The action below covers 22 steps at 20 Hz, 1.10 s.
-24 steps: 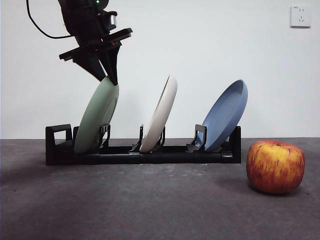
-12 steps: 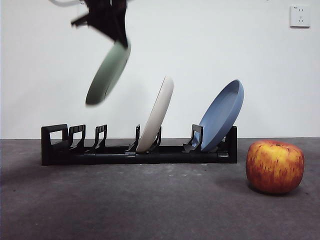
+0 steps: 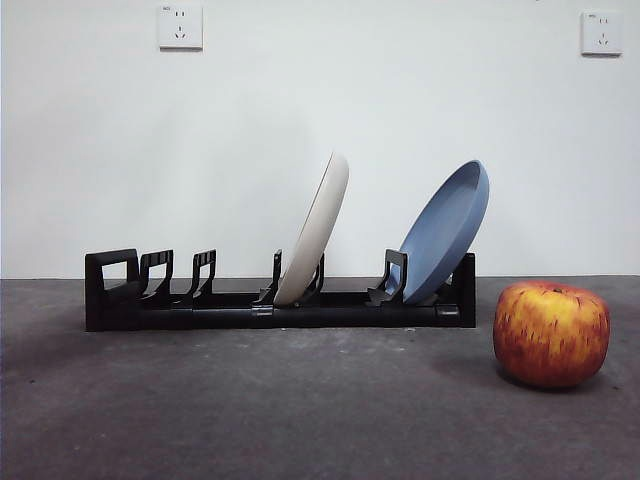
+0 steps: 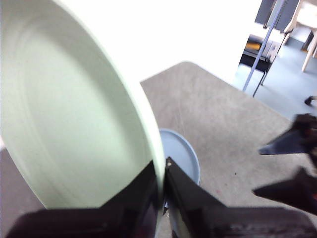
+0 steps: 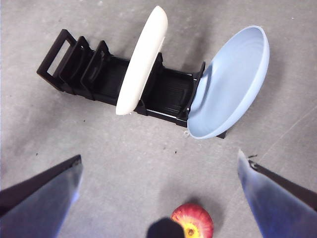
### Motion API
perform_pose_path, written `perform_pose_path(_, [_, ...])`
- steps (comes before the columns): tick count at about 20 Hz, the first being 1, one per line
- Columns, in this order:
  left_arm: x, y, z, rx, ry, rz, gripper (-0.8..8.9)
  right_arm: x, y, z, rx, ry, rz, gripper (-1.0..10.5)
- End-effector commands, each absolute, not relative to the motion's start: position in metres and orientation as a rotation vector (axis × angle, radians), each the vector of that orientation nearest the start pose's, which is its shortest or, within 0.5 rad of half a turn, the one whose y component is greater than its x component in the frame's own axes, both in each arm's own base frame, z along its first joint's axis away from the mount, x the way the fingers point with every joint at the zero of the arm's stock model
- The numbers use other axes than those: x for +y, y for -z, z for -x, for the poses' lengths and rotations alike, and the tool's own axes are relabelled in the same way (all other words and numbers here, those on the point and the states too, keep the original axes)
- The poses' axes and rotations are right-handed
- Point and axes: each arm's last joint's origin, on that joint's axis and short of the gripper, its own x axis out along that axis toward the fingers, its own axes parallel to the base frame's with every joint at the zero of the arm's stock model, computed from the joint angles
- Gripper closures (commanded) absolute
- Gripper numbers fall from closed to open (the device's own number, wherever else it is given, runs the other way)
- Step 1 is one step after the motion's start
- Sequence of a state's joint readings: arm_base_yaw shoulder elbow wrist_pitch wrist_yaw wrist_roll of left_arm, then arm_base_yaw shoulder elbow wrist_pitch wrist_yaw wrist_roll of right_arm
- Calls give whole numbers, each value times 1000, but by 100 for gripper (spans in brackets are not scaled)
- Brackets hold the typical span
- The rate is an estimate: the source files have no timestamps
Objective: Take the green plate from the plate rack,put the plate on the table,take the apple from the table,put the apple in the plate
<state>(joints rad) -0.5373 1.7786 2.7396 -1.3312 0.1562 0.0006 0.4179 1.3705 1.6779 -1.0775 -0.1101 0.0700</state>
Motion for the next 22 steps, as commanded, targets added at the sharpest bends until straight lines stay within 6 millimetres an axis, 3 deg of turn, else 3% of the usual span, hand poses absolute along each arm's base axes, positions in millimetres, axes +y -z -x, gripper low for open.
perform_pose_path(1, [-127, -570, -176, 334, 665, -153, 822, 105, -428, -229, 782, -468, 61, 257])
perform_pose_path(4, [-118, -556, -133, 380, 659, -225, 822, 104, -427, -229, 783, -445, 70, 257])
perform_pose_path(6, [-112, -533, -112, 450, 639, -266, 822, 104, -427, -229, 786, -443, 71, 257])
perform_pose_path(11, [-105, -449, -87, 696, 571, -296, 822, 104, -427, -229, 789, -443, 72, 257])
perform_pose_path(15, [-126, -378, -97, 908, 448, -413, 822, 104, -427, -229, 791, -442, 72, 257])
perform_pose_path(19, [-168, -320, -125, 1067, 320, -640, 822, 104, -426, -228, 798, -441, 72, 258])
perform_pose_path(22, [-207, -286, -151, 1078, 345, -737, 822, 104, -426, -228, 799, -442, 72, 258])
